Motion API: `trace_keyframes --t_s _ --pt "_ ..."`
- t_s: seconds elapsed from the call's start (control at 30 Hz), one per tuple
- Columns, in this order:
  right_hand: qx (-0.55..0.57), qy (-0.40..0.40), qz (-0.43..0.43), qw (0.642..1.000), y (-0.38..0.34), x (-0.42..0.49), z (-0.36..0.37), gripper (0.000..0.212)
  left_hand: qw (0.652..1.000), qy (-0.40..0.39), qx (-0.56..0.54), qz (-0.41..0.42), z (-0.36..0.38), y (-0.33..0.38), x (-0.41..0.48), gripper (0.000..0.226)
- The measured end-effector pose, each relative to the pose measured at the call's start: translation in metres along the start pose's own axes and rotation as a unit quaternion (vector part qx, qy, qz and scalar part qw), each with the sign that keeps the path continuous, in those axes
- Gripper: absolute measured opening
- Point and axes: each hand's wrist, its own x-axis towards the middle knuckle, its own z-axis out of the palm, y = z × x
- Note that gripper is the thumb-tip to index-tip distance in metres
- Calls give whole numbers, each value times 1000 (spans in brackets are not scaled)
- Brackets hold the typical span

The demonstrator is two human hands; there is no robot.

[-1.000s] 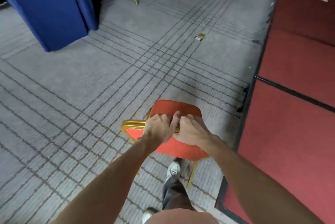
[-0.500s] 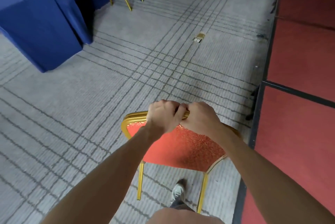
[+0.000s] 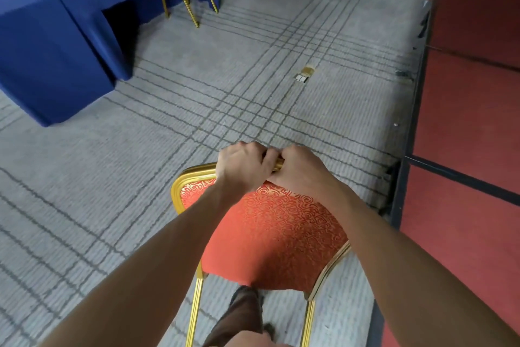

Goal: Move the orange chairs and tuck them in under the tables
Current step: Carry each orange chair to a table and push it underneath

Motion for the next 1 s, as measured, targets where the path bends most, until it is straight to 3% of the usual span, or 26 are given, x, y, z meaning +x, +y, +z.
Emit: trace_keyframes --t_s 0.3,0.43,0.5,0.63,0.73,1.0 --pt "7 -37 -6 999 46 156 -49 33 994 -12 70 87 34 -18 163 37" --pt "-37 -55 0 998 64 212 -70 45 984 -27 89 151 41 -17 229 36" --pt "-48 -47 6 998 68 228 -81 39 977 -32 104 181 40 -14 251 38" --pt "-95 2 -15 995 62 259 -116 30 968 68 57 237 30 -26 300 42" --pt "-121 37 -44 991 55 276 -136 29 961 136 47 236 25 -34 322 13" --pt "-190 22 -88 978 89 337 -128 21 979 100 26 175 59 -40 371 19"
